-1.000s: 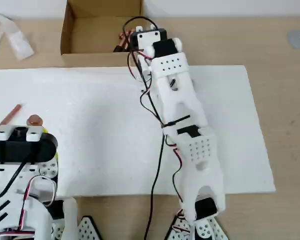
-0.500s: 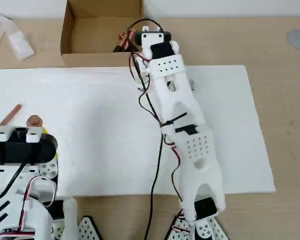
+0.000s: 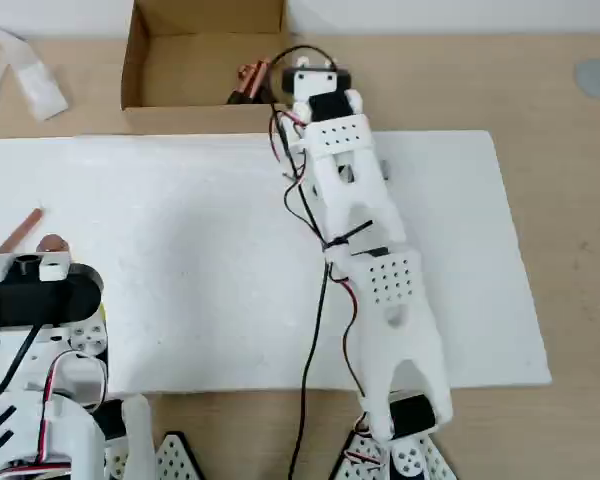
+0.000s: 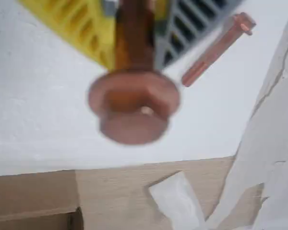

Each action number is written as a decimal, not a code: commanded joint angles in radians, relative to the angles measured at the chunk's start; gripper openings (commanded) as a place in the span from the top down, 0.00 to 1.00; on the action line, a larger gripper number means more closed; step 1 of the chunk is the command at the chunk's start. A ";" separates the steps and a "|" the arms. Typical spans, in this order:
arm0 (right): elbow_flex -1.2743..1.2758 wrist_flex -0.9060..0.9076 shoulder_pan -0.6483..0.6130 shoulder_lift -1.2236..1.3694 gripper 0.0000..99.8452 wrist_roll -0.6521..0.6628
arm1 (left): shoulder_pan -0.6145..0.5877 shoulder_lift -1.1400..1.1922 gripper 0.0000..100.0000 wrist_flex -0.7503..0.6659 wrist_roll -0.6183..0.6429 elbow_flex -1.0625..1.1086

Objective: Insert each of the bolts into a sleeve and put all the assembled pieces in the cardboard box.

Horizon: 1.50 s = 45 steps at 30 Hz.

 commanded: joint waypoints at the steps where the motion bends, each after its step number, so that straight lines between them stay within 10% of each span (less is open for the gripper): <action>1: -0.094 -0.008 0.022 0.001 0.79 -0.008 | -0.015 -0.002 0.99 0.000 -0.026 -0.003; 38: -0.120 0.137 -0.044 0.071 0.99 0.241 | -0.018 -0.004 0.99 -0.006 -0.061 -0.014; 45: -0.150 0.163 -0.081 -0.076 0.99 0.302 | -0.068 -0.005 0.99 -0.081 0.112 0.002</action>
